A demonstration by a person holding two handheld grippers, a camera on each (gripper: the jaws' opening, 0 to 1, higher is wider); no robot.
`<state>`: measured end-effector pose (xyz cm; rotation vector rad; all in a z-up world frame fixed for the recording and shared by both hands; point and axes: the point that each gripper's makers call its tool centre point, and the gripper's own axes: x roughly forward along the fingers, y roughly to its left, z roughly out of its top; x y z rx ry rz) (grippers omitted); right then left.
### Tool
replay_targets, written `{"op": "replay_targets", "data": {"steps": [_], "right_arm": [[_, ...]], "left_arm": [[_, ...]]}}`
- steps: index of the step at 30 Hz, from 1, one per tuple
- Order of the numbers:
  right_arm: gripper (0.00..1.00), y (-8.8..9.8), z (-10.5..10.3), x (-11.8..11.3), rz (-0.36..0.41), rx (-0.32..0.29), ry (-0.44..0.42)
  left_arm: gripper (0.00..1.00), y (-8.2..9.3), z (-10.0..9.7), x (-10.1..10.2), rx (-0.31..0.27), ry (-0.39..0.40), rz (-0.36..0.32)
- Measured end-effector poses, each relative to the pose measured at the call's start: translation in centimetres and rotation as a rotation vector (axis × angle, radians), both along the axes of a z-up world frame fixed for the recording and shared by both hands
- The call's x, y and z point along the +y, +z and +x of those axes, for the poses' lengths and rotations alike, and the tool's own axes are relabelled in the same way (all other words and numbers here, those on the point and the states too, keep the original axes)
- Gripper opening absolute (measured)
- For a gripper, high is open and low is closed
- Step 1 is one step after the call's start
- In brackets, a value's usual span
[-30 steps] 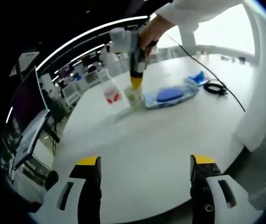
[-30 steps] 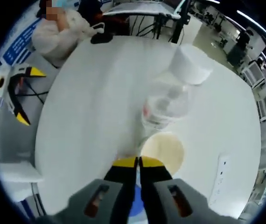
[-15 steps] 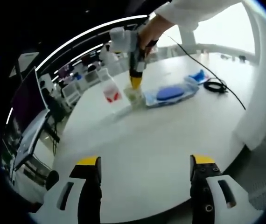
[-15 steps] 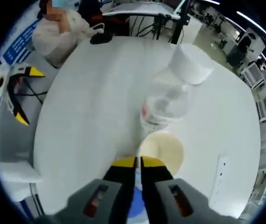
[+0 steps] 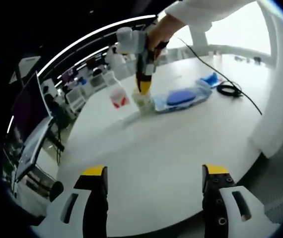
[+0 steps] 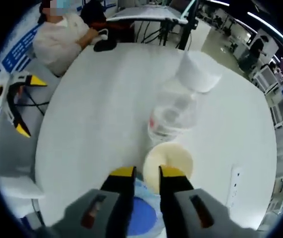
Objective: Arrange the tabletop items into an orderly group along one side of the table until the central work area is clear of visible clutter.
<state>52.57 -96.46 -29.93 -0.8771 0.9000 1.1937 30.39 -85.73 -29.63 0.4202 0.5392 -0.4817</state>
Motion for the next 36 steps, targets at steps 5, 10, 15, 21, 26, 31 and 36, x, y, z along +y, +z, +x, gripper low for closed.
{"op": "replay_targets", "data": {"steps": [5, 10, 15, 21, 26, 31, 36], "right_arm": [[0.31, 0.4, 0.6, 0.3, 0.058, -0.029, 0.012], [0.4, 0.4, 0.3, 0.0, 0.11, -0.037, -0.006], [0.49, 1.0, -0.1, -0.7, 0.169, -0.076, -0.036], [0.56, 2.4, 0.3, -1.3, 0.257, -0.126, -0.111], [0.55, 3.5, -0.1, -2.2, 0.3, -0.123, -0.164], [0.56, 3.7, -0.5, -2.9, 0.305, -0.128, -0.18], [0.55, 4.0, -1.7, -3.6, 0.333, -0.12, -0.219]], "left_arm": [[0.74, -0.2, 0.0, 0.0, 0.003, -0.003, -0.001], [0.75, -0.3, -0.1, -0.2, 0.006, -0.009, -0.001], [0.75, -0.3, -0.1, -0.3, 0.013, -0.012, -0.003], [0.75, -0.4, -0.2, -0.4, 0.023, -0.016, -0.002], [0.75, -0.5, -0.2, -0.4, 0.026, -0.016, -0.005], [0.74, -0.5, -0.2, -0.5, 0.027, -0.018, -0.004], [0.74, -0.6, -0.2, -0.5, 0.03, -0.021, -0.003]]}}
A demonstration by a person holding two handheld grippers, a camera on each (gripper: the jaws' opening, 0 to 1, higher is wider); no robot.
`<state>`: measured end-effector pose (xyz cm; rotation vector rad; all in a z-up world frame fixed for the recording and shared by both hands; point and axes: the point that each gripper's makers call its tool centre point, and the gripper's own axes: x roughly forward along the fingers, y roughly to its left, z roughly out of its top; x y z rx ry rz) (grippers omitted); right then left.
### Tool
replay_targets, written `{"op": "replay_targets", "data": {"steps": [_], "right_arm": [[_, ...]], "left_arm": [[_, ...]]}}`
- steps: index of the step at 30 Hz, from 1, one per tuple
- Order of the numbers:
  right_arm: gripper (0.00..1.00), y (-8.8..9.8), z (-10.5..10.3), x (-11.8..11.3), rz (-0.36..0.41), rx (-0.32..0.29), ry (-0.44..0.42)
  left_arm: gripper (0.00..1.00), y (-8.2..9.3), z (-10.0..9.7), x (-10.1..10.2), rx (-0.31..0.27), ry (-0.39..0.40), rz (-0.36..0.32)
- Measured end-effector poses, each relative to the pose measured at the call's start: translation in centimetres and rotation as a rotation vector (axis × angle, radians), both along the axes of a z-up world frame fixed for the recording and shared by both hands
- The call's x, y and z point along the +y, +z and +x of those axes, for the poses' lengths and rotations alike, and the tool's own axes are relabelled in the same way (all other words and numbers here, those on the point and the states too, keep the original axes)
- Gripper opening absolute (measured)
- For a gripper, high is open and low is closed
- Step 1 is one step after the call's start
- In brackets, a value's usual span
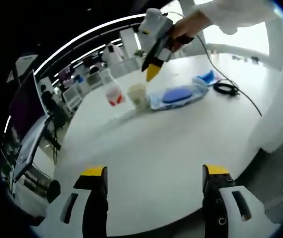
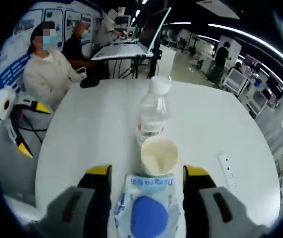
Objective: Arrange the tabletop items into an orderly group along one side of the table until the central work area is clear of visible clutter.
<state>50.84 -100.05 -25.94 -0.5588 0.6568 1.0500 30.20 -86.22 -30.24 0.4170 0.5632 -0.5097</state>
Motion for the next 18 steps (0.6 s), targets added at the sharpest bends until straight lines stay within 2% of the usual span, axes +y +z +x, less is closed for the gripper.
{"op": "replay_targets", "data": {"steps": [8, 18], "right_arm": [[0.55, 0.6, -1.2, -1.9, 0.018, -0.002, -0.05], [0.55, 1.9, -2.9, -5.4, 0.051, -0.019, -0.147]], "left_arm": [[0.74, 0.0, -0.1, -0.2, 0.006, -0.007, -0.001], [0.73, 0.1, -0.2, -0.3, 0.003, -0.01, -0.007]]}}
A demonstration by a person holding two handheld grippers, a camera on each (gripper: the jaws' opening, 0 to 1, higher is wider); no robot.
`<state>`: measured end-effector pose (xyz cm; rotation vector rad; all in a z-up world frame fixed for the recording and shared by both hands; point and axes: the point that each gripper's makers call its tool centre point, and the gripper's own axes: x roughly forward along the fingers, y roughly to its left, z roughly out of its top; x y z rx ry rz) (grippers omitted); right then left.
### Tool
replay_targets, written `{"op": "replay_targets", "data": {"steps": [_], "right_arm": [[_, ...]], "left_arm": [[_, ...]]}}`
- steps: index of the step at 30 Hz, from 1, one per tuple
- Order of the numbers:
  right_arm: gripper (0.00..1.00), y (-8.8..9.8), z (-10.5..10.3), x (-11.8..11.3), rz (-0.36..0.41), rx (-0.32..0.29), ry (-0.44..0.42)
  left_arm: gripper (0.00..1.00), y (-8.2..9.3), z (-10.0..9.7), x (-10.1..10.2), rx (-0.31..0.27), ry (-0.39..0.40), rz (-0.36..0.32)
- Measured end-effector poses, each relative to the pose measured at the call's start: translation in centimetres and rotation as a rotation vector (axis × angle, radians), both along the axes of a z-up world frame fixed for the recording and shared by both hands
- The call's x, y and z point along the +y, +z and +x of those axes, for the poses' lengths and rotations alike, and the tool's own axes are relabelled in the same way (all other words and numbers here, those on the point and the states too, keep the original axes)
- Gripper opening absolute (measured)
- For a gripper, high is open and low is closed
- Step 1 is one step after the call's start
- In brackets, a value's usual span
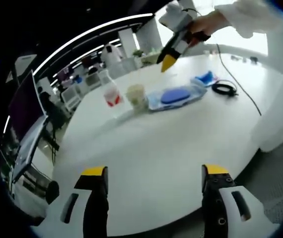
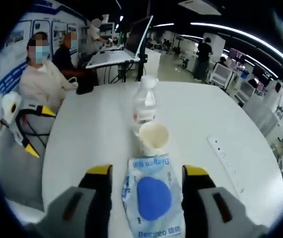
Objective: Arrange the tabletop items into an orderly group along one side of the table until the central work area is clear of visible clutter.
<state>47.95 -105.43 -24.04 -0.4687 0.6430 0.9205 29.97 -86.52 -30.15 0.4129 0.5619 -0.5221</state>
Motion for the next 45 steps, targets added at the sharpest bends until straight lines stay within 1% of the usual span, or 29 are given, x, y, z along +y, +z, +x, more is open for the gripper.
{"op": "replay_targets", "data": {"steps": [3, 6, 8, 12, 17, 20, 22, 26, 30, 33, 37, 45], "right_arm": [[0.55, 0.4, -0.8, -0.6, 0.004, -0.004, -0.021], [0.54, 0.6, -1.5, -1.8, 0.014, -0.001, -0.049], [0.54, 0.5, -1.6, -2.7, 0.02, -0.001, -0.066], [0.54, 0.5, -2.8, -4.2, 0.029, 0.01, -0.103], [0.54, 0.5, -3.4, -6.0, 0.05, 0.02, -0.152], [0.54, 0.2, -3.4, -7.4, 0.053, 0.019, -0.173], [0.54, 0.0, -3.9, -8.2, 0.038, 0.013, -0.187], [0.53, -0.4, -4.5, -9.8, 0.064, 0.03, -0.234], [0.53, -0.6, -4.5, -11.6, 0.084, 0.03, -0.274], [0.53, -0.7, -4.5, -12.8, 0.083, 0.023, -0.307], [0.53, -0.8, -4.9, -14.5, 0.119, 0.03, -0.367], [0.53, -1.6, -7.0, -16.5, 0.121, 0.043, -0.422]], "left_arm": [[0.73, 0.0, 0.0, -0.1, -0.001, -0.001, 0.0], [0.73, 0.1, -0.2, -0.2, 0.0, -0.005, 0.003], [0.73, 0.1, -0.2, -0.3, -0.001, -0.006, 0.003], [0.73, 0.1, -0.2, -0.2, 0.0, -0.004, 0.003], [0.73, 0.0, -0.2, -0.2, 0.003, -0.002, 0.001], [0.73, 0.0, -0.2, -0.3, 0.004, -0.003, 0.001], [0.73, -0.1, -0.3, -0.3, 0.006, -0.005, 0.002], [0.73, -0.1, -0.3, -0.4, 0.006, -0.008, 0.006], [0.72, -0.1, -0.3, -0.4, 0.007, -0.009, 0.005], [0.72, -0.1, -0.3, -0.5, 0.008, -0.013, 0.006], [0.72, 0.0, -0.3, -0.5, 0.005, -0.013, 0.006], [0.72, 0.0, -0.4, -0.6, 0.007, -0.019, 0.003]]}}
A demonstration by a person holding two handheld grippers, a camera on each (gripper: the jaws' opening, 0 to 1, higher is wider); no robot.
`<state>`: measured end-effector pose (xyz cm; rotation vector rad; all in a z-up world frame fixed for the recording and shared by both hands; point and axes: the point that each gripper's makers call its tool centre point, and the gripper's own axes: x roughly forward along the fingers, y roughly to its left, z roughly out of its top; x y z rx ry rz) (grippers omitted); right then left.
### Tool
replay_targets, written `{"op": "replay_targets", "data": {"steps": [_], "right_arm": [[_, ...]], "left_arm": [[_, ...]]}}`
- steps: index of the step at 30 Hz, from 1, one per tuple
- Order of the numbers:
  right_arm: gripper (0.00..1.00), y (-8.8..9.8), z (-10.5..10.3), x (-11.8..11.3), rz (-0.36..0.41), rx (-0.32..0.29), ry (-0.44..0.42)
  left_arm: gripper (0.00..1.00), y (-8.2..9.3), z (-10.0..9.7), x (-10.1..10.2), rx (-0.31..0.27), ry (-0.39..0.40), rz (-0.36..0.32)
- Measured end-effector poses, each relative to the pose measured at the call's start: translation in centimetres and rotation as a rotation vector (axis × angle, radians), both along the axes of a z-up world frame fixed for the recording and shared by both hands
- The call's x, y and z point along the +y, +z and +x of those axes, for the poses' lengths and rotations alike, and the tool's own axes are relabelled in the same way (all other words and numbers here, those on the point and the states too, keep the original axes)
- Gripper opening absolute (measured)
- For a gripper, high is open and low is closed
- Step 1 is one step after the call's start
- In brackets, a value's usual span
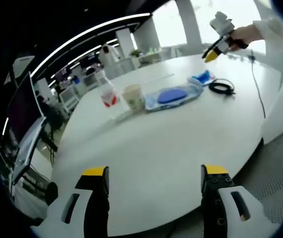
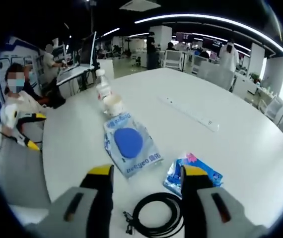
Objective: Arrange the tabletop items into an orderly group along one side of the table until the central work area is clear of visible clutter.
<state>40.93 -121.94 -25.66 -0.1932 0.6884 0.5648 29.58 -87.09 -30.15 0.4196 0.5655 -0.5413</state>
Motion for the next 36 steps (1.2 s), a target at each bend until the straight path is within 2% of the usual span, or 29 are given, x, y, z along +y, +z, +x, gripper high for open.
{"op": "replay_targets", "data": {"steps": [18, 20, 22, 25, 29, 33, 36], "right_arm": [[0.52, -0.1, -1.2, -0.8, 0.022, 0.006, -0.049], [0.52, -0.2, -1.2, -0.8, 0.025, 0.004, -0.051], [0.5, -0.4, -1.4, -0.9, 0.027, -0.004, -0.067], [0.5, -0.4, -1.9, -0.1, 0.099, -0.011, -0.101], [0.49, -0.6, -2.2, 0.0, 0.134, -0.017, -0.138], [0.48, -1.0, -2.9, 0.1, 0.174, -0.011, -0.183], [0.48, -1.3, -3.6, 0.0, 0.196, -0.004, -0.208]], "left_arm": [[0.72, 0.1, 0.0, -0.1, 0.004, -0.004, -0.013], [0.72, 0.0, 0.1, -0.1, 0.02, 0.002, -0.03], [0.71, -0.6, 0.1, 0.2, 0.053, 0.011, -0.007], [0.7, -0.1, 0.2, 0.0, 0.048, 0.013, -0.037], [0.7, 0.0, 0.7, -0.4, 0.082, 0.016, -0.08], [0.7, -0.5, 2.2, -1.8, 0.116, -0.024, -0.07], [0.7, -0.5, 3.5, -2.9, 0.135, -0.041, -0.101]]}}
